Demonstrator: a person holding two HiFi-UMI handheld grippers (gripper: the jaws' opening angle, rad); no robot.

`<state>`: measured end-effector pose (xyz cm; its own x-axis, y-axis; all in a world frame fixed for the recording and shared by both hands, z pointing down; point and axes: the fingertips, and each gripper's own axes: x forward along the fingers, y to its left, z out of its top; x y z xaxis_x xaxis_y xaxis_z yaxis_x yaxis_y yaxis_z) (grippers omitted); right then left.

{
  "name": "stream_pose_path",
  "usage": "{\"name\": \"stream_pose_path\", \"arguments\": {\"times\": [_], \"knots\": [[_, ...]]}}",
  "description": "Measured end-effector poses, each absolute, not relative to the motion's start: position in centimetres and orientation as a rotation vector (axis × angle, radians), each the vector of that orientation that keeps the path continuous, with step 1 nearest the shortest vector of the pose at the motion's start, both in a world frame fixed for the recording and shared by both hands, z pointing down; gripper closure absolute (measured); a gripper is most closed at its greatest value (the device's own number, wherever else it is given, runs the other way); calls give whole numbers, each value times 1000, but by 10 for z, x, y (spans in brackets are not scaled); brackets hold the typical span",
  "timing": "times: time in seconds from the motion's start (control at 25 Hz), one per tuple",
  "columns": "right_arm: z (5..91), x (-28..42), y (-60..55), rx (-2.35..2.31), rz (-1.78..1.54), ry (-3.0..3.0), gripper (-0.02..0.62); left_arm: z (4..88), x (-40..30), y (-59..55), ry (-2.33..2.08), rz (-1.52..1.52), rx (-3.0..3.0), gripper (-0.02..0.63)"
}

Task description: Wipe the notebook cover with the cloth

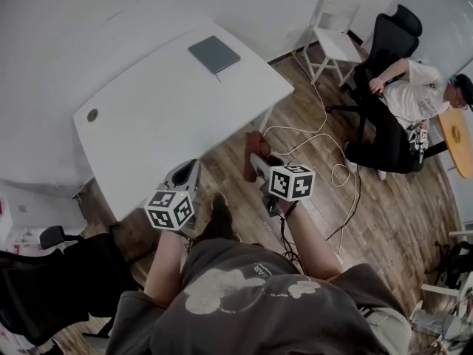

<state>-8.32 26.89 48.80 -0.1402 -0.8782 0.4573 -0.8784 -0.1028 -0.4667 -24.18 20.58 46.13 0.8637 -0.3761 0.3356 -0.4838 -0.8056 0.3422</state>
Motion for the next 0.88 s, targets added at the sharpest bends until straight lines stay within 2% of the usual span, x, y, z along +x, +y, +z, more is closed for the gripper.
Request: {"name": "stream_pose_path", "arguments": {"times": [0.88], "knots": [[512, -15, 98, 2046, 1219, -2008, 489, 490, -176, 30, -597, 398, 2528, 607]]}}
